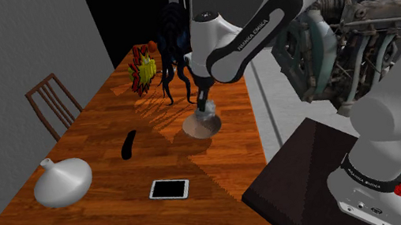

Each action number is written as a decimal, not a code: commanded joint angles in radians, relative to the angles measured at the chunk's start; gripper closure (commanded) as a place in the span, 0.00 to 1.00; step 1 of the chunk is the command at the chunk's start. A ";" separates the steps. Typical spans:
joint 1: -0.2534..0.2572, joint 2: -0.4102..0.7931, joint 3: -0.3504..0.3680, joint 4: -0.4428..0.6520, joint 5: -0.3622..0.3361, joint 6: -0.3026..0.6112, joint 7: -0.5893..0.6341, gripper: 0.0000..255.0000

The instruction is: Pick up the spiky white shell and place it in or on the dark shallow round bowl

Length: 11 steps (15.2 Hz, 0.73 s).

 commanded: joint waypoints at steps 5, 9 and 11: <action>-0.022 -0.089 0.011 0.073 0.144 -0.123 -0.129 1.00; -0.023 -0.067 0.007 0.077 0.119 -0.114 -0.116 1.00; -0.022 -0.044 0.006 0.068 0.088 -0.090 -0.092 1.00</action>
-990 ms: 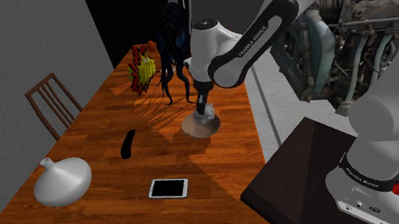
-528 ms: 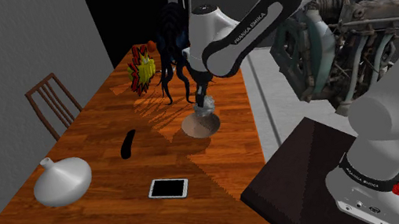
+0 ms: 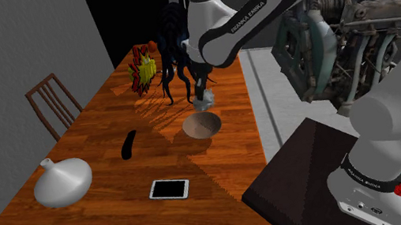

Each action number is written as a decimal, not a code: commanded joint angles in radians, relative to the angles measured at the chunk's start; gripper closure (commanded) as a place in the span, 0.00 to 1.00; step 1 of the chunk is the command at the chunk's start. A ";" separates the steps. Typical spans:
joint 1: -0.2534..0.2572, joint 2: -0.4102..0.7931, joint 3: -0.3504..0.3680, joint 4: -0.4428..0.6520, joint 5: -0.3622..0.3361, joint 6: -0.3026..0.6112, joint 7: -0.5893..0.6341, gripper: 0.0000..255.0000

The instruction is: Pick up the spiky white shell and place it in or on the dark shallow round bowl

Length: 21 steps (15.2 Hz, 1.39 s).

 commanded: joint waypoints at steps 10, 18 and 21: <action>0.033 0.145 -0.045 -0.030 -0.212 0.118 0.157 1.00; 0.090 0.243 -0.120 -0.032 -0.366 0.183 0.272 1.00; 0.090 0.243 -0.120 -0.032 -0.366 0.183 0.272 1.00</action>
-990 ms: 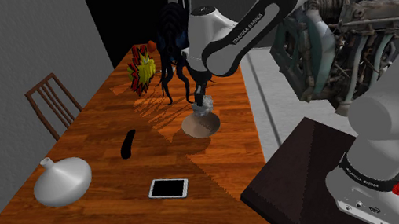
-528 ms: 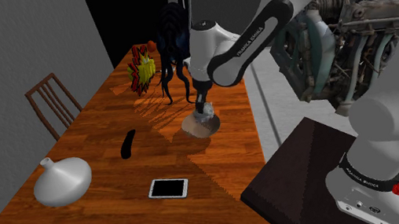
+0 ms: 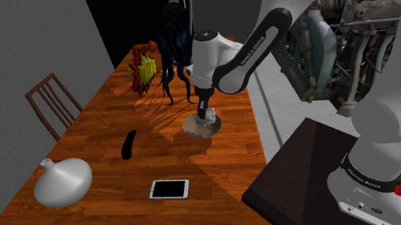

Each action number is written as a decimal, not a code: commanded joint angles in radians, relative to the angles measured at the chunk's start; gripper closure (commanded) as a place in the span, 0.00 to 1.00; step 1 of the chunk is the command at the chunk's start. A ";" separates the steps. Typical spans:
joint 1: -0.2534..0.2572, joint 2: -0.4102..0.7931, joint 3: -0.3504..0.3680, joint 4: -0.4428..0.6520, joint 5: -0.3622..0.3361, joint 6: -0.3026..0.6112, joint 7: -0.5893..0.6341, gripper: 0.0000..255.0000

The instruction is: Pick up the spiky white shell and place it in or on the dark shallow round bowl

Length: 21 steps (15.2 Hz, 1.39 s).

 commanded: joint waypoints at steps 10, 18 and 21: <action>0.001 0.002 -0.002 0.001 -0.003 0.001 0.002 0.00; -0.079 -0.153 0.106 -0.027 0.219 -0.070 -0.153 0.00; -0.078 -0.153 0.106 -0.027 0.219 -0.070 -0.153 0.00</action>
